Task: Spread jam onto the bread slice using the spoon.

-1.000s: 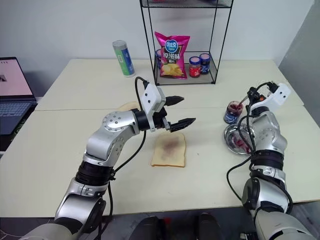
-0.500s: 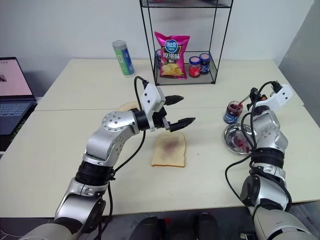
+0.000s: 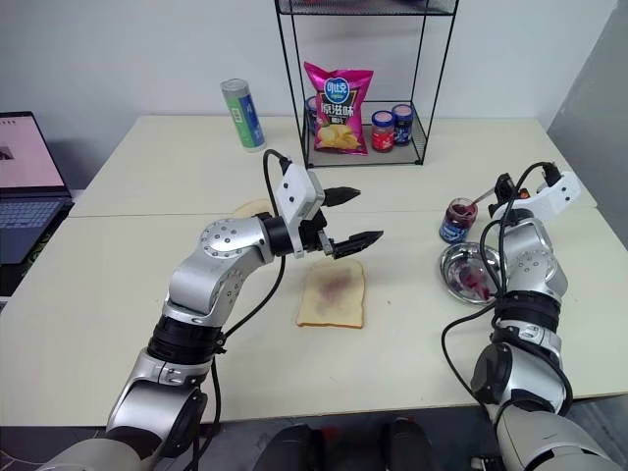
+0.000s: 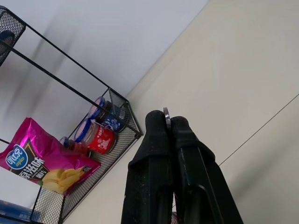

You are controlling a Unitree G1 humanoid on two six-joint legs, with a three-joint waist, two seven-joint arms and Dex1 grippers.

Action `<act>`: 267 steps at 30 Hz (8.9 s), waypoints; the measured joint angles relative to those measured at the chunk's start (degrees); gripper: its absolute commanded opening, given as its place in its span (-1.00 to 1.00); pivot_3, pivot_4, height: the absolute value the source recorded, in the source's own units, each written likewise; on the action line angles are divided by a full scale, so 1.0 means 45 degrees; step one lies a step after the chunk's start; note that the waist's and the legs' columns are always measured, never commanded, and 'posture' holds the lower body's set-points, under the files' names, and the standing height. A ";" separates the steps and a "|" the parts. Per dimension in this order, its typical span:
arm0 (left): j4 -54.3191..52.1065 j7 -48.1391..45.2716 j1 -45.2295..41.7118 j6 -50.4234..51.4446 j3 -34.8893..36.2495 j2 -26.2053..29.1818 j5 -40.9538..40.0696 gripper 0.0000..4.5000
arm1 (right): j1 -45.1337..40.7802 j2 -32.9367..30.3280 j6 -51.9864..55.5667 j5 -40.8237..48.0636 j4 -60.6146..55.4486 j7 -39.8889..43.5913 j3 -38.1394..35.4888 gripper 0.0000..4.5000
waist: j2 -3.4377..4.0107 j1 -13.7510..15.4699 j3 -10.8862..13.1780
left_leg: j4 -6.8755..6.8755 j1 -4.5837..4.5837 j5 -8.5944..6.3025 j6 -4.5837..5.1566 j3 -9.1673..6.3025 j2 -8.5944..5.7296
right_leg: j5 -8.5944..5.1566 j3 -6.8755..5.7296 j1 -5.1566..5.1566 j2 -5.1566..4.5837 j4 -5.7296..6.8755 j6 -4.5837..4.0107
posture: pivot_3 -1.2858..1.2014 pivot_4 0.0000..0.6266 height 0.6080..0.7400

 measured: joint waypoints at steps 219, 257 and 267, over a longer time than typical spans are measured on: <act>-0.6046 -0.0574 0.7814 0.3257 0.3112 0.5668 -0.3775 1.00 | 0.5281 0.4525 0.5667 0.2493 -0.6260 0.1236 0.5250 -0.99 | 0.0004 -0.0314 0.0018 | -0.0021 -0.0013 -0.0001 -0.0004 0.0051 0.0021 | -0.0013 0.0084 -0.0114 -0.0010 0.0080 -0.0005 | 0.03 -0.52 1.00; -0.5597 -0.0586 0.7420 0.3015 0.2874 0.5618 -0.3736 1.00 | 0.4012 0.3429 0.6844 0.4685 -0.6739 0.0980 0.4037 -0.99 | -0.0001 -0.0311 0.0023 | -0.0022 -0.0014 -0.0001 -0.0003 0.0053 0.0024 | -0.0014 0.0084 -0.0115 0.0000 0.0078 -0.0003 | 0.03 -0.52 1.00; -0.5601 -0.0575 0.7434 0.3009 0.2860 0.5618 -0.3718 1.00 | 0.3408 0.3582 0.5261 0.2604 -0.3848 0.2137 0.4645 -0.99 | -0.0001 -0.0314 0.0023 | -0.0023 -0.0016 -0.0002 -0.0003 0.0060 0.0020 | -0.0012 0.0089 -0.0115 -0.0005 0.0076 -0.0006 | 0.03 -0.52 1.00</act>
